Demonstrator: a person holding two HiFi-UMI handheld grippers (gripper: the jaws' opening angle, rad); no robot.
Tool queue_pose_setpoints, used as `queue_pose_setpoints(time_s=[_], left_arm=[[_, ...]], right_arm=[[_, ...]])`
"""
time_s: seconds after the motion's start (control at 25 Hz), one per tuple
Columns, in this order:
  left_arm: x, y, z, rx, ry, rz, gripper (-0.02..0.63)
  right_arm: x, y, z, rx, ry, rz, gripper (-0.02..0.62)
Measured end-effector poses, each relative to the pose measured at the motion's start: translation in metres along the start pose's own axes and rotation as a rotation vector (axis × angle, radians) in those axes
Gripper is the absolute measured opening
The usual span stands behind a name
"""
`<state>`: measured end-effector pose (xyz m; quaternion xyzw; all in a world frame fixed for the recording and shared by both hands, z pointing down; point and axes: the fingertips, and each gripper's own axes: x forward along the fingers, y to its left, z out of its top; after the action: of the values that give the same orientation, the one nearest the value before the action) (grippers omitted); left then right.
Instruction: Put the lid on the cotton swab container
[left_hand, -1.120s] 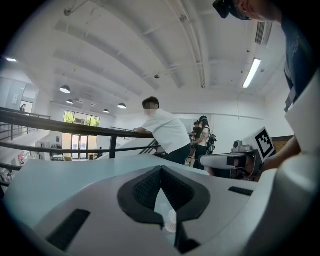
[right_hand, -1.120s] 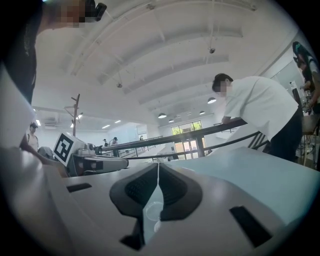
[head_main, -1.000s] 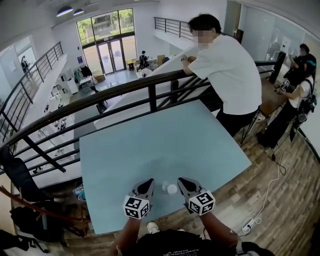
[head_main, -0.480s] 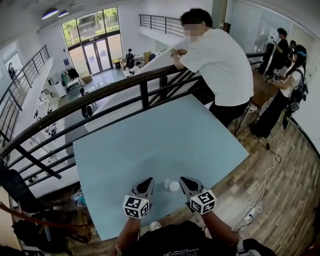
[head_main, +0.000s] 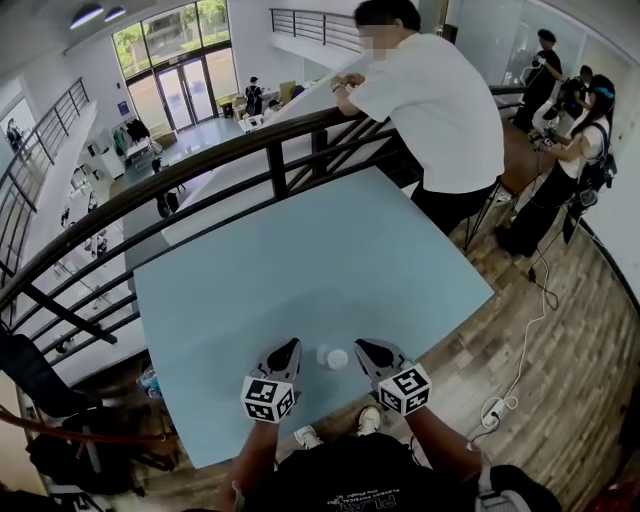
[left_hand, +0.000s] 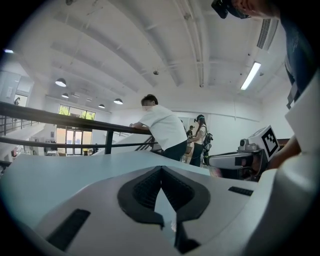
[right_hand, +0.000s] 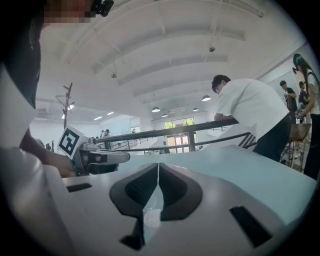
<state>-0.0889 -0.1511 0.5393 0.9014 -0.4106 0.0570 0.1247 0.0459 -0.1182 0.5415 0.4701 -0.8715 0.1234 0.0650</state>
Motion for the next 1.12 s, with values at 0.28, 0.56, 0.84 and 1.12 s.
queue_pose_setpoints(time_s=[0.28, 0.56, 0.84, 1.12], left_arm=[[0.021, -0.001, -0.020, -0.012, 0.039, 0.028, 0.012], [0.022, 0.000, -0.044, -0.038, 0.088, 0.063, 0.012], [0.028, 0.018, -0.057, -0.095, 0.089, 0.112, 0.012], [0.020, 0.016, -0.067, -0.091, 0.066, 0.109, 0.012]], right_arm=[[0.011, -0.018, -0.021, 0.005, 0.052, 0.040, 0.021], [0.017, -0.010, -0.050, 0.006, 0.106, 0.087, 0.021], [0.025, -0.006, -0.075, -0.012, 0.151, 0.110, 0.021], [0.020, -0.002, -0.087, -0.031, 0.185, 0.116, 0.021]])
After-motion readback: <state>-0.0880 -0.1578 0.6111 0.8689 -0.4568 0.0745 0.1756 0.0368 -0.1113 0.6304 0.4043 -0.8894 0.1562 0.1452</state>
